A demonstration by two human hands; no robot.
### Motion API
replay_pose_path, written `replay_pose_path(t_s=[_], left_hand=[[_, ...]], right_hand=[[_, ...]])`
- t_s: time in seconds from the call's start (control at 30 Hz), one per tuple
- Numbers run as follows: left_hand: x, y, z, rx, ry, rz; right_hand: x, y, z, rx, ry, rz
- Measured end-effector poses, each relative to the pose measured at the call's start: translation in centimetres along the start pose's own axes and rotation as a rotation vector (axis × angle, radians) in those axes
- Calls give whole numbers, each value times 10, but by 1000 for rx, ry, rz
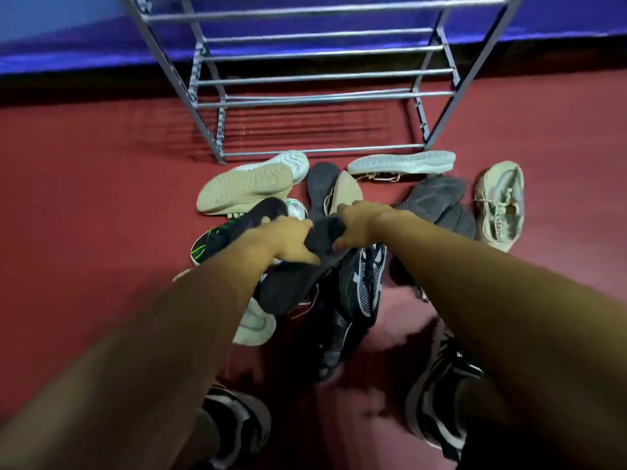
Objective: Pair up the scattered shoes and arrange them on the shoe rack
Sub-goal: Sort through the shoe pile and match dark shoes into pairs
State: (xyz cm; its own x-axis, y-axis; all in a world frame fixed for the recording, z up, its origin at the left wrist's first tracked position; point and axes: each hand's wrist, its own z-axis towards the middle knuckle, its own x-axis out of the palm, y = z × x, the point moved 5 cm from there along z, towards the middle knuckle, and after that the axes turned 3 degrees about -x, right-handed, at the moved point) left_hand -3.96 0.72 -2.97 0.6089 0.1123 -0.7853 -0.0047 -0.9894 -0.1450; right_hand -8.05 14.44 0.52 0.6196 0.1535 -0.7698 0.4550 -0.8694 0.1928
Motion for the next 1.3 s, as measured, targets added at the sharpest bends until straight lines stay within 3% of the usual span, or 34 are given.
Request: replay_pose_path(t_s=[0.17, 0.4, 0.63, 0.87, 1.07, 1.3], left_hand=[[36, -11, 1, 20, 36, -83], [54, -4, 4, -58, 29, -207], [32, 7, 5, 4, 13, -490], [-21, 15, -23, -9, 16, -921], [-68, 12, -46, 22, 93, -1269], [-133, 16, -70, 64, -18, -1333]], right_hand=[[36, 1, 9, 46, 60, -106], [44, -8, 15, 26, -32, -66], [11, -21, 3, 37, -131, -1], [-39, -18, -22, 13, -343, 406], [-62, 11, -39, -132, -233, 1083], [-121, 37, -55, -244, -311, 1186]])
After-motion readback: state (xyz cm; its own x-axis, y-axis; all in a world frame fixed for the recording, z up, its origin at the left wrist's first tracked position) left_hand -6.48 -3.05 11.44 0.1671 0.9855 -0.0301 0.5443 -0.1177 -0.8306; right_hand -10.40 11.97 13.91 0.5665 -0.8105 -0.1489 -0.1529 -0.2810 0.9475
